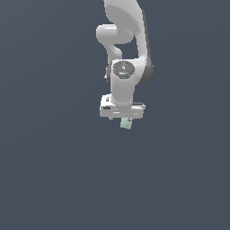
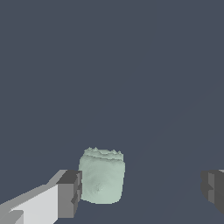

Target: Pick up the object and move it to a goal position.

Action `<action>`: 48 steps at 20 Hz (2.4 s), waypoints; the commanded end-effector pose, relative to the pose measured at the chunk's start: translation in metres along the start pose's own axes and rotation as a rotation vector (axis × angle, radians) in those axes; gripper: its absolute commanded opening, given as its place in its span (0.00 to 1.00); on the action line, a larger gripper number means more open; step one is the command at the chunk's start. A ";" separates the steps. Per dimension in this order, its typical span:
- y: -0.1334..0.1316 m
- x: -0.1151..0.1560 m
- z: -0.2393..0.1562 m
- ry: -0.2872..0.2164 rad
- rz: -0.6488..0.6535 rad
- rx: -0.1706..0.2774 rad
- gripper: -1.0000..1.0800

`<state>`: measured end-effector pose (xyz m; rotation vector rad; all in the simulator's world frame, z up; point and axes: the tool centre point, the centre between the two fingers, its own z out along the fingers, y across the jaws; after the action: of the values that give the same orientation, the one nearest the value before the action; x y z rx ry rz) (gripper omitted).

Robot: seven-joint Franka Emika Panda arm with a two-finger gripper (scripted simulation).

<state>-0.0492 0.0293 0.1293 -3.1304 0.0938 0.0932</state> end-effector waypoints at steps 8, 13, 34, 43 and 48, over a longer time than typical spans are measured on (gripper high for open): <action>-0.027 -0.036 0.031 0.043 0.091 -0.005 0.96; -0.034 -0.047 0.040 0.056 0.117 -0.003 0.96; -0.036 -0.049 0.088 0.060 0.126 -0.003 0.96; -0.036 -0.049 0.092 0.060 0.126 -0.003 0.00; -0.036 -0.049 0.092 0.060 0.126 -0.003 0.00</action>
<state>-0.1006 0.0695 0.0412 -3.1277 0.2911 -0.0021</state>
